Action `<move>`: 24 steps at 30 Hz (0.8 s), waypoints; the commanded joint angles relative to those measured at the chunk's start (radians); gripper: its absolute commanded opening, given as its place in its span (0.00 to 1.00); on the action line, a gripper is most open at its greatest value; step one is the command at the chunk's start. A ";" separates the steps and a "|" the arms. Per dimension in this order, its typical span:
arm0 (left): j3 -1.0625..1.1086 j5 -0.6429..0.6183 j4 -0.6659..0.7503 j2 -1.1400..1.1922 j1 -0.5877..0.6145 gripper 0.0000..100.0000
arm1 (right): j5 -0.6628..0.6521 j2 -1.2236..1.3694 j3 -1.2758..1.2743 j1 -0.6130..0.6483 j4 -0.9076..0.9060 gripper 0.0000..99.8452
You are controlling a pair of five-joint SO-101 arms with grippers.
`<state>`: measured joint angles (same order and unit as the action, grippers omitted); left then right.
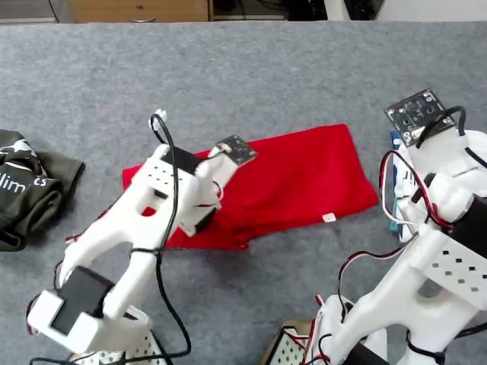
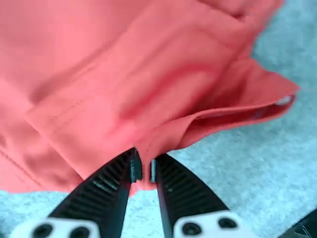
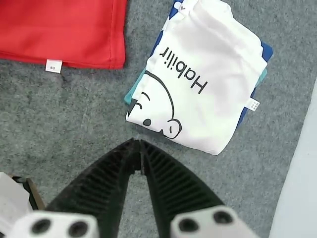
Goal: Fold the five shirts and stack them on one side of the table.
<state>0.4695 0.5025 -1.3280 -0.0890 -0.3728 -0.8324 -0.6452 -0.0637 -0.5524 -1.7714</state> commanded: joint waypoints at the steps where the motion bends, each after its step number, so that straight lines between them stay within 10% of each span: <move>1: -0.060 0.025 0.034 0.054 0.060 0.02 | -0.009 -0.015 0.005 -0.016 -0.012 0.00; 19: -0.233 0.048 0.037 0.168 0.209 0.03 | -0.009 -0.008 -0.001 -0.010 -0.011 0.00; 24: -0.222 0.048 0.032 0.168 0.212 0.18 | -0.009 -0.008 -0.001 -0.010 -0.011 0.00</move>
<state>0.2854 0.5424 -1.3019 0.0859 -0.1749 -0.8324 -0.6452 -0.0652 -0.5524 -1.7714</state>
